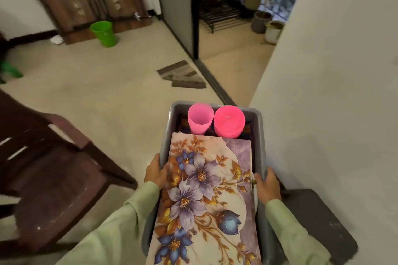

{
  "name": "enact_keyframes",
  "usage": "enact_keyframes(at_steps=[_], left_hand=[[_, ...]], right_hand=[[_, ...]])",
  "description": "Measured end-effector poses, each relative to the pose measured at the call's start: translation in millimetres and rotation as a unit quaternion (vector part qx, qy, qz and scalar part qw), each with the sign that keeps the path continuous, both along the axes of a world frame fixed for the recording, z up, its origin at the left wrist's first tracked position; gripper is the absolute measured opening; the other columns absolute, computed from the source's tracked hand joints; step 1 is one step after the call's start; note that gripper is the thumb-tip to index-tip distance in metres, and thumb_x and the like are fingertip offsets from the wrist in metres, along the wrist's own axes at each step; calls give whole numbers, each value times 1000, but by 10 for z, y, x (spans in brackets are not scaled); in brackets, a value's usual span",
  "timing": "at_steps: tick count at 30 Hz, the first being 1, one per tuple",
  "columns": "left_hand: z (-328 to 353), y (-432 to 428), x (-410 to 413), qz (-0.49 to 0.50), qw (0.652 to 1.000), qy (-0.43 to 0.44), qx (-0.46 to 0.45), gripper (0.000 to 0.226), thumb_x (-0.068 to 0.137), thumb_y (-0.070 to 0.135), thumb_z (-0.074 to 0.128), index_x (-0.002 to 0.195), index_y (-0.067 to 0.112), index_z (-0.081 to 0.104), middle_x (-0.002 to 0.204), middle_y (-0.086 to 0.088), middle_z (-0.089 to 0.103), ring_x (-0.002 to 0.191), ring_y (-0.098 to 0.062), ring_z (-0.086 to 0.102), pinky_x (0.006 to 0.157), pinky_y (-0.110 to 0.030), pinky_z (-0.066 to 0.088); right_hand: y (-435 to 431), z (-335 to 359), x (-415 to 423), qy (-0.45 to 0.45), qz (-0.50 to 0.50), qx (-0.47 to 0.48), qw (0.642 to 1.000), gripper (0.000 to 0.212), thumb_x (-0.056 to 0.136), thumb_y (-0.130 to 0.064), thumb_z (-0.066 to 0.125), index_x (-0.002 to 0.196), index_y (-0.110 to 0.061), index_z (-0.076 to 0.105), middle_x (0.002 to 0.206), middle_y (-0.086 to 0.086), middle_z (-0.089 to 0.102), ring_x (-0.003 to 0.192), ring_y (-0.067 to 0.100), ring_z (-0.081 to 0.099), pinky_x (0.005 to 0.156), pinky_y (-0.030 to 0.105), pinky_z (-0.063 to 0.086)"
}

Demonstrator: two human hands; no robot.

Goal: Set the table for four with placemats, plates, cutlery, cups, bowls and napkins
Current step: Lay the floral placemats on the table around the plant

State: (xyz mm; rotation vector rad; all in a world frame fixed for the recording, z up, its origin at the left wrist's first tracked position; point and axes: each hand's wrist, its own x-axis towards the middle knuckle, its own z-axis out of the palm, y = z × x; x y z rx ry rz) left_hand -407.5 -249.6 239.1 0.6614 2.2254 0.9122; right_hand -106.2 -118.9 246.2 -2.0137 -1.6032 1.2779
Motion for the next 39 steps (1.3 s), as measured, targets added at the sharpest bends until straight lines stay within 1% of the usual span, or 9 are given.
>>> enact_keyframes(at_steps=[3, 5, 9, 11, 16, 21, 26, 35, 39], left_hand=[[185, -381, -390, 66, 998, 13, -1, 22, 93, 10, 60, 114, 9, 54, 102, -11, 60, 103, -38, 60, 82, -38, 46], [293, -663, -675, 120, 993, 8, -15, 33, 94, 10, 59, 126, 5, 52, 111, -16, 59, 112, -39, 56, 89, -38, 44], [379, -1231, -1162, 195, 981, 9, -10, 27, 91, 12, 60, 117, 16, 57, 107, -15, 65, 104, -40, 59, 93, -44, 49], [459, -1464, -1329, 245, 969, 9, -8, 29, 91, 11, 59, 120, 16, 57, 108, -17, 65, 104, -40, 59, 93, -41, 49], [568, -1866, -1660, 341, 939, 24, -23, 41, 94, 13, 60, 133, 8, 51, 128, -20, 59, 119, -42, 51, 101, -42, 40], [566, -2285, -1918, 424, 905, 31, -32, 32, 92, 16, 61, 123, 10, 53, 121, -19, 61, 116, -44, 53, 102, -47, 42], [562, -2653, -2218, 486, 873, 18, -44, 37, 93, 15, 61, 128, 5, 53, 119, -23, 61, 108, -41, 57, 89, -39, 44], [91, -3352, -3032, 537, 842, -20, -52, 46, 94, 15, 62, 136, 1, 49, 129, -23, 58, 117, -42, 53, 100, -44, 43], [-198, -3611, -3493, 548, 833, -56, -56, 53, 97, 16, 59, 144, 1, 39, 142, -23, 48, 129, -41, 45, 107, -44, 36]], right_hand=[[-45, 97, -614, -1, 65, 13, 998, 59, 100, -20, 53, 151, -5, 28, 150, 21, 40, 138, 39, 37, 114, 46, 30], [-114, 194, -1048, -4, 119, 20, 993, 59, 100, -18, 52, 151, -2, 26, 151, 23, 38, 139, 40, 36, 113, 43, 28], [-208, 359, -1830, -1, 210, 34, 977, 55, 100, -15, 52, 148, 0, 31, 149, 23, 40, 136, 40, 40, 108, 40, 33], [-241, 397, -2196, 1, 253, 38, 967, 53, 100, -16, 52, 147, -1, 33, 148, 22, 43, 134, 40, 43, 107, 41, 36], [-285, 446, -3125, 17, 356, 48, 933, 46, 100, -18, 52, 142, -3, 39, 144, 20, 48, 129, 40, 47, 104, 43, 40], [-422, 429, -3962, 25, 440, 55, 896, 40, 100, -17, 51, 136, -2, 42, 138, 23, 52, 124, 42, 51, 99, 43, 42], [-702, 301, -4655, 25, 495, 46, 867, 40, 99, -16, 51, 136, -1, 42, 136, 24, 53, 121, 43, 52, 98, 43, 42], [-1423, -211, -5739, 6, 525, 20, 851, 42, 99, -19, 50, 137, -5, 42, 135, 21, 54, 120, 41, 54, 98, 43, 45], [-1746, -478, -6219, -16, 519, 7, 855, 51, 100, -19, 50, 146, -4, 36, 143, 22, 48, 128, 41, 48, 106, 44, 40]])
